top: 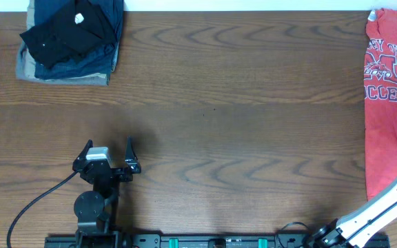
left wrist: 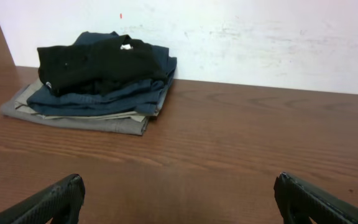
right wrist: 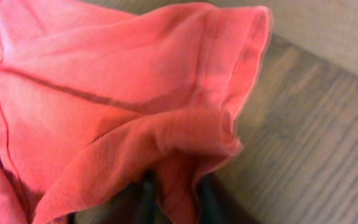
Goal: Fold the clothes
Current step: 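Reach the right gripper to the red t-shirt and grasp its sleeve, then lift the red t-shirt with the right gripper and drag it to table center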
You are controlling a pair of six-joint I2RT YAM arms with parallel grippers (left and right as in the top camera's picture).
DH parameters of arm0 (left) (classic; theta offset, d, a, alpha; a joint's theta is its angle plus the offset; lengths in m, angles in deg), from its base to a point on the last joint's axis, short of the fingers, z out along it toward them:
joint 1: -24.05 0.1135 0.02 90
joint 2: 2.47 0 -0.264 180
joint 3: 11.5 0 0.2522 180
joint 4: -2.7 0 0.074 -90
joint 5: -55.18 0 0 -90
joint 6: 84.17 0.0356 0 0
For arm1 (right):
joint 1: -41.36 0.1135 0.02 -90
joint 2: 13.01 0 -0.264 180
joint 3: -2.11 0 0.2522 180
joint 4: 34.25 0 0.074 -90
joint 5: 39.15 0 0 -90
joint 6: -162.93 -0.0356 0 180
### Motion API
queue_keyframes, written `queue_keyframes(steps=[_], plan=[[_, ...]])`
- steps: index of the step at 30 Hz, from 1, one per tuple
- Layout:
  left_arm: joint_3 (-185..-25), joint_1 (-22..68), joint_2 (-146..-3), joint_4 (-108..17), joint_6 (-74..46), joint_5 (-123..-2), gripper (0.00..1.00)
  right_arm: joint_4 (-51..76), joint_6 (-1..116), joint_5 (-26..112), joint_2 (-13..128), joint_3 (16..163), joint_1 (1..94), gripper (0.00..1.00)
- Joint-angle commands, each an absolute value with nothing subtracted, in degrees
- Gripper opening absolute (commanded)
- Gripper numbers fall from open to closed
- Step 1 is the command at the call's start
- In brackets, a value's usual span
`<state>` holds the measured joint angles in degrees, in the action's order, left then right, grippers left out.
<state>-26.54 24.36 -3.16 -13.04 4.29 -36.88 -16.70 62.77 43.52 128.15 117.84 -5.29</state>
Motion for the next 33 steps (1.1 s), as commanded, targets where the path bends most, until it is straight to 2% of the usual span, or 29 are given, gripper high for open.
queue_keyframes(steps=[1, 11, 17, 25, 33], plan=[[-25.49, 24.63, -3.07, -15.12, 3.81, -35.2, 0.98, -15.02, 62.23, 43.08, 130.06, 118.23, -4.7, 0.01], [-25.49, 24.63, -3.07, -15.12, 3.81, -35.2, 0.98, -10.76, 62.25, 43.06, 120.94, 118.23, -3.54, 0.01], [-25.49, 24.63, -3.07, -15.12, 3.81, -35.2, 0.98, -6.21, 62.18, 42.82, 113.55, 118.23, 1.92, 0.01], [-25.49, 24.63, -3.07, -15.12, 3.81, -35.2, 0.98, -0.26, 62.21, 37.82, 110.19, 118.23, 17.42, 0.01], [-25.49, 24.63, -3.07, -15.12, 3.81, -35.2, 0.98, 5.29, 62.23, 32.13, 110.19, 118.23, 39.62, 0.01]])
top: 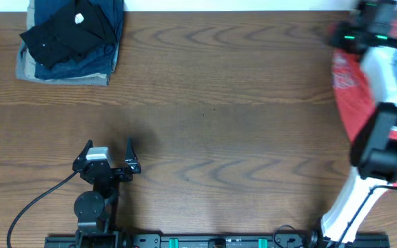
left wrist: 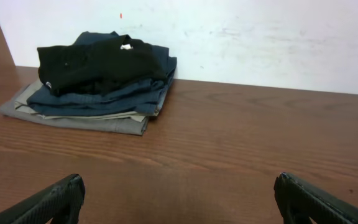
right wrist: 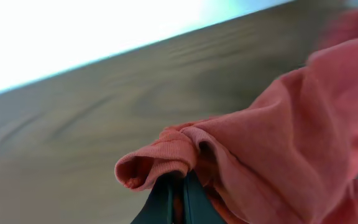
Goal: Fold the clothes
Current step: 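Lift the red t-shirt with the right gripper and drag it to table center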
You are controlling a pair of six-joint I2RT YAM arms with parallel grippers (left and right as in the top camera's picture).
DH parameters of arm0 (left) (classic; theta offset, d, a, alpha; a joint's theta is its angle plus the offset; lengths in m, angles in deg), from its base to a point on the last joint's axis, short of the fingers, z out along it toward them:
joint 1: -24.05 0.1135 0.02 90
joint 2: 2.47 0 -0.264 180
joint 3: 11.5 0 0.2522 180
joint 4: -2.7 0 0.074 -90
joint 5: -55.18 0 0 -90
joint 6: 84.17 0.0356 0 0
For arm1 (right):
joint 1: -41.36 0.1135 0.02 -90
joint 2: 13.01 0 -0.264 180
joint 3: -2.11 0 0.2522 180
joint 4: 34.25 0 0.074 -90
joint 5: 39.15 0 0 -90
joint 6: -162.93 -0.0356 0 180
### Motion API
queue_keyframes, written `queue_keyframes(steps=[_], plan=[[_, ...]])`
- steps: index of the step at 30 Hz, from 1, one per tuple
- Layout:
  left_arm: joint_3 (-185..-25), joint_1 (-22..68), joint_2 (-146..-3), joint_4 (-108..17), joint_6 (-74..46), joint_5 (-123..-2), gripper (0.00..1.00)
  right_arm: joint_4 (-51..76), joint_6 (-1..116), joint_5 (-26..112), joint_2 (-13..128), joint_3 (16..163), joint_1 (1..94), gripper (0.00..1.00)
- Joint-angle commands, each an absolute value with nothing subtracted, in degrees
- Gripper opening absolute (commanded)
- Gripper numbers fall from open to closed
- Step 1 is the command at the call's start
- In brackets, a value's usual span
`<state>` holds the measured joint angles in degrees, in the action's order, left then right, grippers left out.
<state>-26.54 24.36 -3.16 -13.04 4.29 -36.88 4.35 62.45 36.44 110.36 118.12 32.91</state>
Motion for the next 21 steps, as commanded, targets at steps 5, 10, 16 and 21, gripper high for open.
queue_keyframes(steps=[5, 10, 16, 21], plan=[[-25.49, 24.63, -3.07, -15.12, 3.81, -35.2, 0.98, 8.0, 62.18, 30.27, 110.19, 118.23, 54.2, 0.01], [-25.49, 24.63, -3.07, -15.12, 3.81, -35.2, 0.98, 11.89, 59.15, 29.33, 109.86, 118.23, 66.18, 0.01], [-25.49, 24.63, -3.07, -15.12, 3.81, -35.2, 0.98, 22.95, 57.9, 28.35, 106.06, 118.23, 74.25, 0.01], [-25.49, 24.63, -3.07, -15.12, 3.81, -35.2, 0.98, 31.58, 57.99, 28.55, 99.63, 118.23, 77.2, 0.01]])
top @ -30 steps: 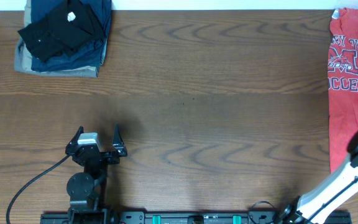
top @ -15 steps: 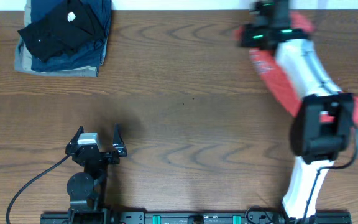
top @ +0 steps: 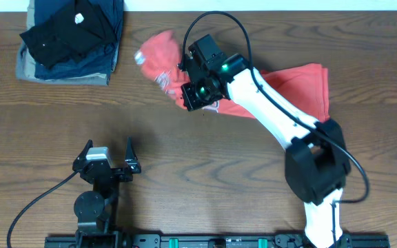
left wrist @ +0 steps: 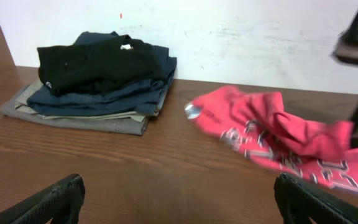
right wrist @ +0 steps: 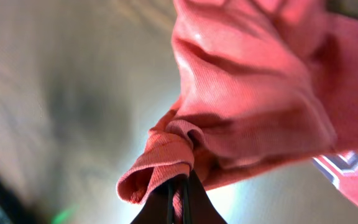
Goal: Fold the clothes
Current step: 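Lift the red t-shirt with the right gripper and drag it to table center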
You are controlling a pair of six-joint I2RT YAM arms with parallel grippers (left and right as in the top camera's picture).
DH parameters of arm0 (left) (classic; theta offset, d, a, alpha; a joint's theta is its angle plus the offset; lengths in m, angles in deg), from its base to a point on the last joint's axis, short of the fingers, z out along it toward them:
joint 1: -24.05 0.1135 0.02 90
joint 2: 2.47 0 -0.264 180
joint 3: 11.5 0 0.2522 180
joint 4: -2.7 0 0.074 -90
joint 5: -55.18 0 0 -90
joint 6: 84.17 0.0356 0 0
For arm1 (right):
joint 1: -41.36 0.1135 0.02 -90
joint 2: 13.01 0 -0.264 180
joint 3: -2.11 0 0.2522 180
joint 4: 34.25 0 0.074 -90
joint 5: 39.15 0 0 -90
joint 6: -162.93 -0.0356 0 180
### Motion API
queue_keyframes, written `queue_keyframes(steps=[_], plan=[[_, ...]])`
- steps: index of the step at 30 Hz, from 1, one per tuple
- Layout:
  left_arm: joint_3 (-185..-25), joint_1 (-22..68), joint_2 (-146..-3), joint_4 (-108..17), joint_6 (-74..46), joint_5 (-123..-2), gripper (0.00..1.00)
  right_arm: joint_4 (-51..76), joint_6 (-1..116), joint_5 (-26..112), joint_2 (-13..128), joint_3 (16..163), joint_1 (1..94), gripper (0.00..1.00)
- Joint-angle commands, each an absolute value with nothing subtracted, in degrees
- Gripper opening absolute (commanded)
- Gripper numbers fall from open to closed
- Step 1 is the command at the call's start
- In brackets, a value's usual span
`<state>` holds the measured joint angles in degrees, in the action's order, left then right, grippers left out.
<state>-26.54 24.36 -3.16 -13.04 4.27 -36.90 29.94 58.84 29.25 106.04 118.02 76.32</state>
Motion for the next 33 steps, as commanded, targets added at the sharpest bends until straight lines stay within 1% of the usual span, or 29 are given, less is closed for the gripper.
queue_keyframes(steps=[1, 8, 14, 15, 18, 19, 21, 22, 23, 26, 30, 31, 32, 33], plan=[[-25.49, 24.63, -3.07, -15.12, 3.81, -35.2, 0.98, 32.76, 58.4, 28.55, 98.32, 118.23, 77.52, 0.01], [-25.49, 24.63, -3.07, -15.12, 3.81, -35.2, 0.98, 40.52, 59.71, 30.08, 89.71, 118.23, 79.23, 0.01], [-25.49, 24.63, -3.07, -15.12, 3.81, -35.2, 0.98, 45.15, 59.71, 30.52, 86.95, 118.23, 80.69, 0.02], [-25.49, 24.63, -3.07, -15.12, 3.81, -35.2, 0.98, 45.5, 59.71, 31.21, 86.95, 118.21, 81.09, 0.05], [-25.49, 24.63, -3.07, -15.12, 3.81, -35.2, 0.98, 46.55, 59.71, 33.92, 87.41, 117.71, 81.96, 0.35], [-25.49, 24.63, -3.07, -15.12, 3.81, -35.2, 0.98, 46.6, 59.69, 35.02, 87.46, 117.36, 82.25, 0.4], [-25.49, 24.63, -3.07, -15.12, 3.81, -35.2, 0.98, 46.31, 59.63, 37.38, 87.63, 116.38, 82.49, 0.55], [-25.49, 24.63, -3.07, -15.12, 3.81, -35.2, 0.98, 46.07, 59.58, 38.71, 87.63, 115.85, 82.49, 0.68], [-25.49, 24.63, -3.07, -15.12, 3.81, -35.2, 0.98, 45.79, 58.93, 40.22, 87.63, 115.33, 82.46, 0.75], [-25.49, 24.63, -3.07, -15.12, 3.81, -35.2, 0.98, 45.94, 55.43, 46.95, 87.63, 114.21, 81.48, 0.78], [-25.49, 24.63, -3.07, -15.12, 3.81, -35.2, 0.98, 47.54, 52.11, 54.45, 87.63, 113.93, 77.46, 0.85], [-25.49, 24.63, -3.07, -15.12, 3.81, -35.2, 0.98, 47.93, 51.26, 56.24, 87.63, 113.93, 75.8, 0.89], [-25.49, 24.63, -3.07, -15.12, 3.81, -35.2, 0.98, 48.13, 50.45, 57.9, 87.63, 113.93, 73.92, 0.96], [-25.49, 24.63, -3.07, -15.12, 3.81, -35.2, 0.98, 48.13, 50.21, 59.13, 87.63, 113.93, 71.93, 0.99]])
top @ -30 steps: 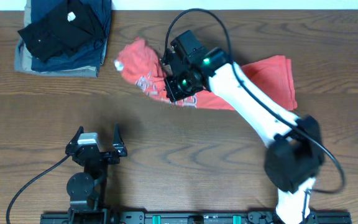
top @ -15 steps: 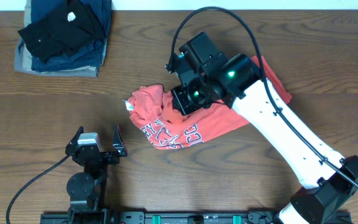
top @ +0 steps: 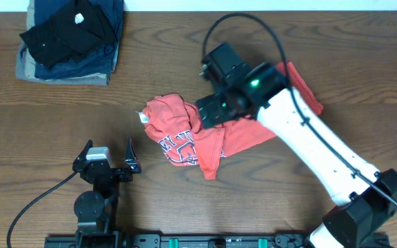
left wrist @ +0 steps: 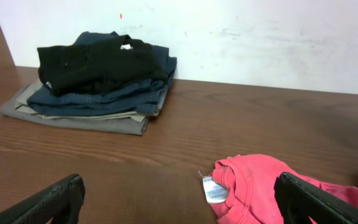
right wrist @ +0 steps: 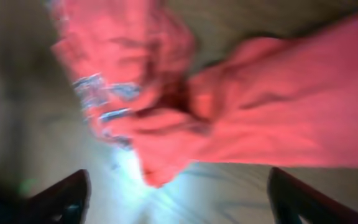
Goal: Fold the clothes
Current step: 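Lift the red t-shirt with the right gripper and drag it to table center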
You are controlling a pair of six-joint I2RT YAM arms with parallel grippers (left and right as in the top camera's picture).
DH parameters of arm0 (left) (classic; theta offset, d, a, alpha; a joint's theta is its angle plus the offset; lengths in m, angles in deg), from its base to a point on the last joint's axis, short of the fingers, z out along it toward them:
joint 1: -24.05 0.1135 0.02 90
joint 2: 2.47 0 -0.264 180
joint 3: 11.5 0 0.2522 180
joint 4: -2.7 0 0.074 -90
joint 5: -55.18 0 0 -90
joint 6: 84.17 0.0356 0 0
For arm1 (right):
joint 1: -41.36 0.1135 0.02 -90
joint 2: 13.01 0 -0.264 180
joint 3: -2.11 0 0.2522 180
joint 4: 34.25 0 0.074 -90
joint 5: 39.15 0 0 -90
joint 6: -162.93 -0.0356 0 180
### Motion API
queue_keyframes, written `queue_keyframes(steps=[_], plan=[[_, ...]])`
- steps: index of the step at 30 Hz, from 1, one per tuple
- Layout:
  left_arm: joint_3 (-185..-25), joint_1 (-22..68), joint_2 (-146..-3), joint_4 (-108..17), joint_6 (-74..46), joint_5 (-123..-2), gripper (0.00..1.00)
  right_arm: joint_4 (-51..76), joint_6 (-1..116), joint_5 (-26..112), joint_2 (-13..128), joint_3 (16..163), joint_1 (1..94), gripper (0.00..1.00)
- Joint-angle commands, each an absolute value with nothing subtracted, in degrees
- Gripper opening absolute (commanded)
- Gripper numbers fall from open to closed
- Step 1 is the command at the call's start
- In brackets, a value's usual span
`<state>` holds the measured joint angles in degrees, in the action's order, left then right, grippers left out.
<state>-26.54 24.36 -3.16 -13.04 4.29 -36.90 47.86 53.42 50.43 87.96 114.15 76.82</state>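
A red T-shirt (top: pixel 236 127) with white and dark lettering lies crumpled in the middle of the table, one end reaching toward the far right. Its collar and white label (left wrist: pixel 215 190) show in the left wrist view, just ahead of the left fingers. My right gripper (top: pixel 209 114) hovers over the shirt's left half. In the blurred right wrist view the right gripper (right wrist: pixel 179 199) is open with the shirt (right wrist: pixel 241 124) below and nothing between its fingers. My left gripper (top: pixel 109 160) rests open near the front left, holding nothing.
A stack of folded clothes (top: pixel 71 38), black on dark blue on grey, sits at the far left corner and shows as a stack (left wrist: pixel 98 74) against the white wall in the left wrist view. Brown wooden table (top: pixel 47 131); a black cable (top: pixel 36 200) trails at the front left.
The right gripper, then shut on a fold of the red shirt at the far middle, is now open. The shirt lies in a heap nearer the table's centre. The left arm is unchanged.
The shirt first lay along the right edge with the right gripper shut on a fold of it. Then the gripper held it at the far right corner, then over the far middle. Now the shirt lies released in the centre.
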Motion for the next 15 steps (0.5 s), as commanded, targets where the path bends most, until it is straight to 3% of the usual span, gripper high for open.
queue_keyframes(steps=[1, 11, 15], plan=[[-25.49, 24.63, -3.07, -15.12, 3.81, -35.2, 0.98, 48.06, 50.23, 59.91, 87.63, 113.93, 70.2, 0.99], [-25.49, 24.63, -3.07, -15.12, 3.81, -35.2, 0.98, 43.1, 51.67, 61.4, 88.44, 111.87, 55.51, 0.99], [-25.49, 24.63, -3.07, -15.12, 3.81, -35.2, 0.98, 36.08, 53.92, 60.59, 91.06, 110.45, 51.58, 0.85]])
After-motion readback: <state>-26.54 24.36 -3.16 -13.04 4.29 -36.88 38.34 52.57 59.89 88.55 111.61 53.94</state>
